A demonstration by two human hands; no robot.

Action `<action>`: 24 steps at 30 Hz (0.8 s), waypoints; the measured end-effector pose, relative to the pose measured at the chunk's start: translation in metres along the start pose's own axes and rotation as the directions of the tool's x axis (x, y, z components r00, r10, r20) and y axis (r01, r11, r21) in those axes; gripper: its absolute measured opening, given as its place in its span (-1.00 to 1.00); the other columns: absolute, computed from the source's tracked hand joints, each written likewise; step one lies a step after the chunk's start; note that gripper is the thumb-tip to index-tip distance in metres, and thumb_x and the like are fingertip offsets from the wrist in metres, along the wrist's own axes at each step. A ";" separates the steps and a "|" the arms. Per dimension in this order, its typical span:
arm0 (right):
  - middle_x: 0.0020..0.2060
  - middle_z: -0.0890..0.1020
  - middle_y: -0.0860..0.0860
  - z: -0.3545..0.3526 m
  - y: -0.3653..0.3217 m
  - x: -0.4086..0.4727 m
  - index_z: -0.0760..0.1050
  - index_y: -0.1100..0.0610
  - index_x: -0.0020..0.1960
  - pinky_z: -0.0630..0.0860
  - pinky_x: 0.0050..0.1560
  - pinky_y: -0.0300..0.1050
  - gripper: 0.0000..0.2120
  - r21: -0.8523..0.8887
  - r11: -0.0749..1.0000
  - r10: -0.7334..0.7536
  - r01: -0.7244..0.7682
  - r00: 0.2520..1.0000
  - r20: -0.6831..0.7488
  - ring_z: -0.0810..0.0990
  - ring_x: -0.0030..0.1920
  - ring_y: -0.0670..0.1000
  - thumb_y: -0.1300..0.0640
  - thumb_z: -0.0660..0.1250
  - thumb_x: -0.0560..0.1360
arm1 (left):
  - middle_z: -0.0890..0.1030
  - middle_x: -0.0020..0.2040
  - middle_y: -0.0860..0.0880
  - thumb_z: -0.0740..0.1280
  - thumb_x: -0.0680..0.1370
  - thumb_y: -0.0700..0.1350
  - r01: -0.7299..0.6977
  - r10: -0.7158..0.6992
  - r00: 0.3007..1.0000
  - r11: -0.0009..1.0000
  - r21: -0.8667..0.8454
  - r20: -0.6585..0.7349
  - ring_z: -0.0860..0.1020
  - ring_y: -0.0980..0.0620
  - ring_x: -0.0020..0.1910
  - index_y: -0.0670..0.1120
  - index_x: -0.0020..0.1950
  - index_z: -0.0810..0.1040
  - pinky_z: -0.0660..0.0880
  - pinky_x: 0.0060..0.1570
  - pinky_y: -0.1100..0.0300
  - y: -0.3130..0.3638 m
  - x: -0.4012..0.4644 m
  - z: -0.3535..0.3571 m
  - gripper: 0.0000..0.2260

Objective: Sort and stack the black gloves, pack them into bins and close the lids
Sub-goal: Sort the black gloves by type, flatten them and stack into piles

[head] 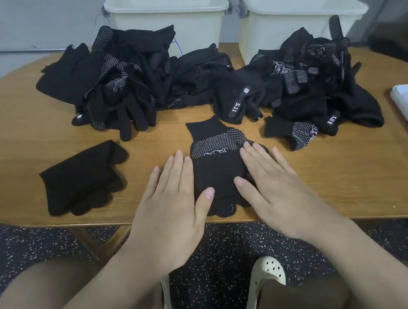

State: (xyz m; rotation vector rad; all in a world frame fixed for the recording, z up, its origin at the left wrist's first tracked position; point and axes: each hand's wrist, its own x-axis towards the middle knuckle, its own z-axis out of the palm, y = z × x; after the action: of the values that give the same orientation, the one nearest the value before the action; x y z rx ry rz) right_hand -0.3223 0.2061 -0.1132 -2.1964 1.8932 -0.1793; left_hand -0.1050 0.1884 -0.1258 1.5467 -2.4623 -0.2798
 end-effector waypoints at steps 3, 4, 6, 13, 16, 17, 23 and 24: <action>0.66 0.06 -0.06 -0.004 -0.002 0.004 0.00 0.10 0.68 -0.29 0.62 -0.10 -0.26 0.094 0.995 -0.003 0.014 0.993 -0.118 -0.17 0.63 -0.19 -0.32 -0.21 0.65 | 0.38 0.56 -0.09 -0.19 0.67 0.22 0.019 -0.036 0.991 0.991 -0.135 -0.128 0.26 -0.07 0.59 -0.14 0.58 0.35 0.15 0.59 0.00 -0.003 0.013 -0.011 -0.32; 0.65 0.13 -0.06 -0.005 -0.002 0.007 0.05 0.10 0.67 -0.25 0.63 -0.08 -0.30 0.119 0.992 -0.010 0.029 0.988 -0.157 -0.11 0.64 -0.17 -0.27 -0.14 0.67 | 0.48 0.45 -0.08 -0.10 0.69 0.18 -0.008 -0.018 0.982 0.991 -0.136 -0.189 0.37 -0.09 0.48 -0.14 0.49 0.46 0.28 0.49 -0.02 -0.006 0.018 -0.013 -0.39; 0.60 0.28 -0.04 -0.007 -0.003 0.013 0.16 0.10 0.64 -0.16 0.65 -0.03 -0.41 0.128 0.989 -0.040 0.071 0.972 -0.232 0.03 0.64 -0.13 -0.15 0.01 0.69 | 0.55 0.26 -0.01 0.05 0.67 0.14 -0.054 0.025 0.970 0.992 -0.116 -0.241 0.43 -0.05 0.29 -0.10 0.37 0.54 0.37 0.29 0.02 -0.013 0.029 -0.016 -0.52; 0.32 0.59 -0.07 -0.011 0.007 0.033 0.44 0.05 0.46 -0.02 0.63 -0.05 -0.53 0.176 0.974 -0.094 0.143 0.961 -0.262 0.47 0.40 -0.10 -0.07 0.33 0.60 | 0.48 0.00 0.20 0.32 0.55 0.23 -0.003 -0.015 0.996 0.977 -0.213 -0.083 0.37 0.14 0.11 0.09 0.29 0.56 0.11 0.12 0.17 -0.022 0.045 -0.025 -0.61; 0.22 0.62 -0.10 -0.013 0.006 0.033 0.48 0.02 0.43 -0.05 0.63 -0.02 -0.55 0.185 0.973 -0.077 0.135 0.954 -0.290 0.52 0.31 -0.12 -0.02 0.41 0.56 | 0.42 -0.11 0.22 0.37 0.55 0.21 -0.004 -0.005 0.999 0.978 -0.206 -0.046 0.38 0.12 0.03 0.09 0.20 0.58 0.16 0.14 0.12 -0.022 0.050 -0.029 -0.70; 0.19 0.62 -0.11 -0.013 0.005 0.033 0.48 0.01 0.41 -0.05 0.63 0.00 -0.56 0.187 0.973 -0.074 0.134 0.952 -0.298 0.53 0.30 -0.11 0.00 0.42 0.56 | 0.40 -0.14 0.22 0.37 0.55 0.20 -0.006 -0.004 0.999 0.979 -0.205 -0.044 0.37 0.12 -0.01 0.09 0.15 0.57 0.17 0.14 0.12 -0.022 0.051 -0.030 -0.73; 0.01 0.49 -0.11 -0.015 0.004 0.034 0.45 -0.05 0.48 0.33 0.38 0.01 -0.48 0.249 0.965 -0.023 0.083 0.971 -0.237 0.43 0.19 -0.01 0.03 0.43 0.53 | 0.49 -0.15 0.17 0.44 0.55 0.07 -0.068 0.023 0.988 0.950 -0.304 -0.150 0.43 0.08 -0.04 0.05 -0.08 0.48 0.28 0.13 0.08 -0.016 0.043 -0.025 -0.82; 0.00 0.47 -0.12 -0.016 0.003 0.034 0.49 -0.06 0.44 0.35 0.32 -0.03 -0.52 0.265 0.962 -0.008 0.068 0.975 -0.220 0.40 0.17 -0.03 0.04 0.44 0.53 | 0.50 -0.17 0.16 0.45 0.55 0.04 -0.095 0.042 0.984 0.945 -0.314 -0.173 0.44 0.08 -0.07 0.03 -0.07 0.47 0.30 0.08 0.09 -0.015 0.041 -0.024 -0.82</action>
State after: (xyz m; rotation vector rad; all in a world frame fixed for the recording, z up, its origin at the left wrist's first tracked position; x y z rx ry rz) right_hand -0.3242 0.1711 -0.1010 -2.0968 1.8045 -0.6704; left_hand -0.1023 0.1442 -0.1034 1.2903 -2.2060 -0.4937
